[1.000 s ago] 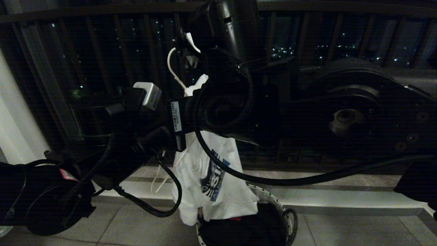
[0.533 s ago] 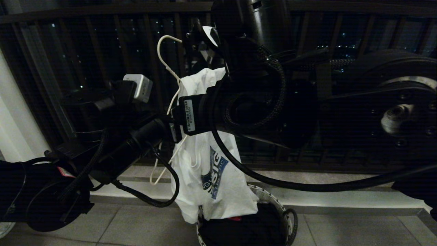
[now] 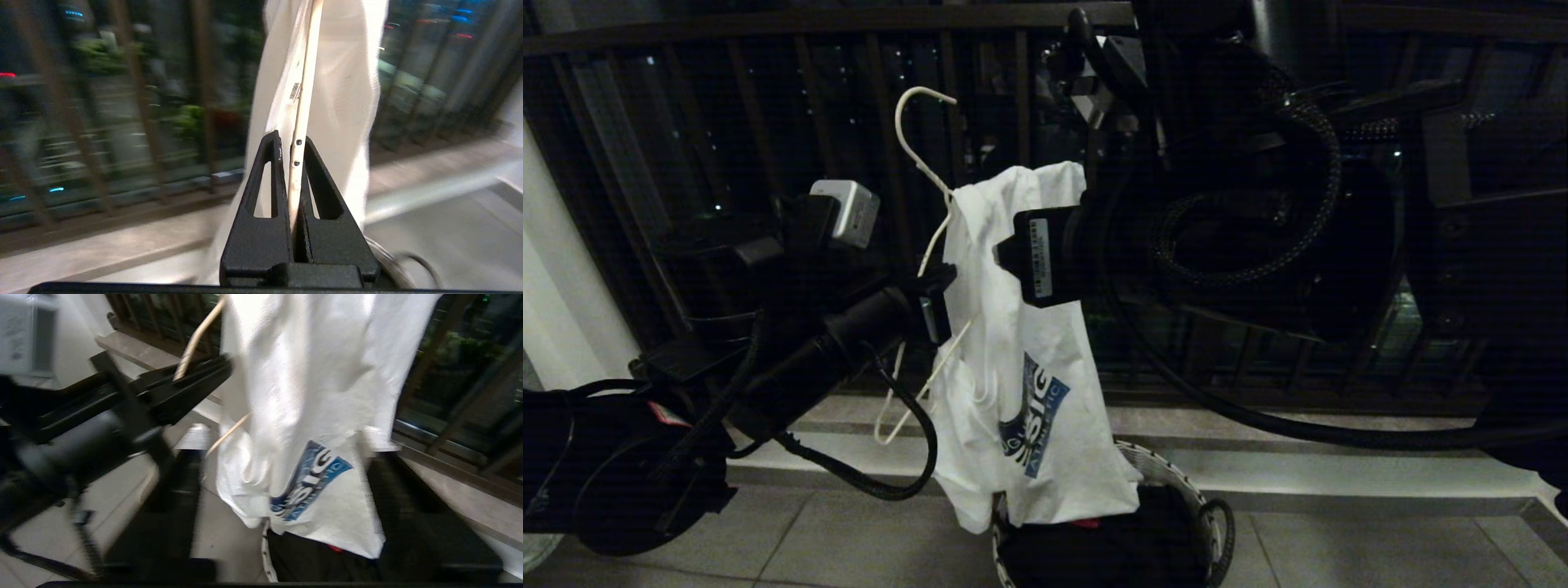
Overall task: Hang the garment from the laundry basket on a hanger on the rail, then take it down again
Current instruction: Hang the clothes on the clothes rack
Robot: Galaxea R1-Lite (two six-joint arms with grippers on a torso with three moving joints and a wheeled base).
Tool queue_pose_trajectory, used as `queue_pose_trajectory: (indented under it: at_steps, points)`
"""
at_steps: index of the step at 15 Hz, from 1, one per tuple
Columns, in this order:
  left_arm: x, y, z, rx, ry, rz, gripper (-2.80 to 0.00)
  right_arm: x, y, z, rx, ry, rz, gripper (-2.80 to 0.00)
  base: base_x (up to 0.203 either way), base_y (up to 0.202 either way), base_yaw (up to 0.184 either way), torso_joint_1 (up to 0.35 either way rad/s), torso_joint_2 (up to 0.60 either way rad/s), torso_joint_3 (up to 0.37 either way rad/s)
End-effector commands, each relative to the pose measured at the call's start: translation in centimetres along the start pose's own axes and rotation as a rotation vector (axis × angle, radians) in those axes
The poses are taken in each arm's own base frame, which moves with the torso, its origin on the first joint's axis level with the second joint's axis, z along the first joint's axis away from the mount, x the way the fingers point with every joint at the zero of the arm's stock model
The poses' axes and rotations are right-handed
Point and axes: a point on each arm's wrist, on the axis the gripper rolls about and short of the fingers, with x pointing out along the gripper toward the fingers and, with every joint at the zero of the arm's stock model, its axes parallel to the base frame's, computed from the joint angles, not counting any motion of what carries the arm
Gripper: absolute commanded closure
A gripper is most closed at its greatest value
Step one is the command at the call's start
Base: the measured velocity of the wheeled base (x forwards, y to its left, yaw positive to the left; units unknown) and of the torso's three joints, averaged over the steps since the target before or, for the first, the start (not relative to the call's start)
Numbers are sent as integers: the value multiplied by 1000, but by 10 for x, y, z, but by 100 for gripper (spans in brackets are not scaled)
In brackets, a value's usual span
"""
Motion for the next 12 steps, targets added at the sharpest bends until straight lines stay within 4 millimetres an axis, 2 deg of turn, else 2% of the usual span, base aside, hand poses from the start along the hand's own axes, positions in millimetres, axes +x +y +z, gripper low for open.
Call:
queue_pose_trajectory:
  at_steps: [1, 4, 8, 12]
  points:
    - [-14, 1, 8, -33, -16, -85, 0, -6, -12, 4, 11, -10, -25, 0, 0, 0, 0, 0, 0, 0]
    - [-30, 12, 11, -57, -5, -202, 0, -15, -25, 14, 16, -35, -50, 0, 0, 0, 0, 0, 0, 0]
    - [-41, 19, 0, -75, 55, -327, 0, -33, -33, 21, -69, -23, -61, 0, 0, 0, 0, 0, 0, 0]
    - [-48, 24, -9, -87, 108, -437, 0, -44, -41, 22, -285, 17, -51, 0, 0, 0, 0, 0, 0, 0]
